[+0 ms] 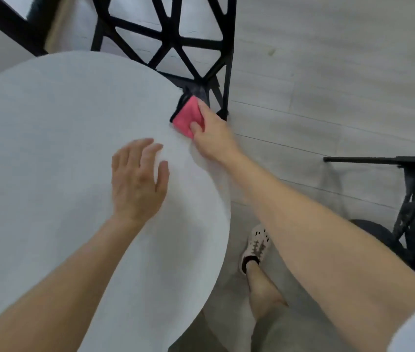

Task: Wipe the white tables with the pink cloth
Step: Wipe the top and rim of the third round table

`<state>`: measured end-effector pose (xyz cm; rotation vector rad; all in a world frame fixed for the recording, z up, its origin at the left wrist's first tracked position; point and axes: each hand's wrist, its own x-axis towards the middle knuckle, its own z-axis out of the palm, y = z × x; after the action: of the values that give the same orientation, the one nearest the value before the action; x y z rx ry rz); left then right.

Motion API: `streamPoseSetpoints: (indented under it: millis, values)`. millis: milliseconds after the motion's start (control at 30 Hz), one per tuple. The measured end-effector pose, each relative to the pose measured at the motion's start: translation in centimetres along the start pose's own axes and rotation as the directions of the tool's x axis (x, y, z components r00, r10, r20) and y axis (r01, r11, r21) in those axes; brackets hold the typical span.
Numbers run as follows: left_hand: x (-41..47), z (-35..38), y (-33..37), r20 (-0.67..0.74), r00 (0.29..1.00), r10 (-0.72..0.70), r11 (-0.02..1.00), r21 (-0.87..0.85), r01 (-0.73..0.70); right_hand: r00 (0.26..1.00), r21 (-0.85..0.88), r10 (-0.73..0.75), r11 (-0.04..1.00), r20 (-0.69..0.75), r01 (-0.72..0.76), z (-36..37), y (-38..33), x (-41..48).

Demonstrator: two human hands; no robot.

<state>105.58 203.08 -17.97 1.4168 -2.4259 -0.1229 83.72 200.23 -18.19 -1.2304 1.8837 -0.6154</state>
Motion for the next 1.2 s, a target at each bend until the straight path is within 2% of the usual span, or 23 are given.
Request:
streamPoseSetpoints:
  millis: [67,100,167,233,333,400,467,533,633,700,800,900,967,1033,1133,1200]
  values:
    - [4.3,1.2,-1.3,-0.046,0.977,-0.208,0.975,0.070,0.211,0.992,-0.057,-0.050,0.997,0.115,0.057,-0.4,-1.7,5.2]
    - [6.1,1.9,-1.8,-0.034,0.955,-0.293,0.951,0.092,0.295,0.991,-0.058,-0.050,0.997,0.126,0.057,-0.2,-1.9,5.9]
    - [8.2,3.2,-2.1,0.024,0.908,-0.419,0.902,0.126,0.413,0.998,0.022,-0.042,0.999,0.053,0.041,0.6,-0.8,3.5]
    - [8.6,4.2,-1.8,0.028,0.881,-0.472,0.874,0.149,0.463,0.999,0.130,-0.020,0.991,-0.034,0.024,0.8,1.7,-2.1]
    - [8.7,4.8,-1.4,0.013,0.876,-0.482,0.865,0.168,0.473,0.999,0.152,0.031,0.988,0.017,-0.034,-0.9,4.4,-9.4]
    - [8.8,4.8,-1.5,0.006,0.877,-0.480,0.864,0.179,0.471,0.995,0.126,0.055,0.990,0.081,-0.065,-1.6,3.7,-9.4]
    - [9.0,4.8,-1.5,0.003,0.874,-0.487,0.859,0.184,0.478,0.998,0.097,0.028,0.995,0.062,-0.034,-1.5,1.1,-4.4]
    - [9.0,5.0,-1.5,0.001,0.870,-0.493,0.858,0.167,0.486,0.995,-0.025,-0.034,0.999,0.091,0.037,-0.2,-2.4,4.1]
    - [8.9,5.1,-1.6,-0.019,0.868,-0.497,0.859,0.131,0.495,0.932,-0.111,-0.187,0.967,0.310,0.231,2.4,-9.3,16.3]
    - [8.9,5.0,-1.5,-0.018,0.866,-0.500,0.860,0.113,0.498,0.885,-0.123,-0.245,0.941,0.395,0.315,4.2,-12.6,20.3]
    - [8.7,5.1,-1.4,-0.005,0.865,-0.501,0.859,0.120,0.498,0.900,-0.162,-0.256,0.931,0.352,0.328,5.2,-12.5,20.1]
    - [8.4,5.0,-1.3,-0.005,0.861,-0.509,0.855,0.110,0.506,0.937,-0.041,-0.222,0.970,0.268,0.242,2.5,-8.2,14.8]
    - [8.5,4.9,-1.1,0.016,0.861,-0.508,0.857,0.107,0.504,0.950,-0.015,-0.156,0.986,0.269,0.166,-0.7,-5.5,11.1]
    - [8.5,4.9,-0.8,0.025,0.859,-0.511,0.856,0.111,0.505,0.943,-0.059,-0.125,0.987,0.310,0.150,-2.3,-4.4,9.3]
    - [8.5,4.7,-0.8,0.033,0.863,-0.505,0.860,0.102,0.499,0.917,-0.155,-0.154,0.962,0.367,0.224,-0.5,-7.9,12.6]
    - [8.5,4.5,-0.9,0.037,0.863,-0.504,0.861,0.107,0.498,0.882,-0.213,-0.228,0.917,0.413,0.337,3.4,-12.2,18.0]
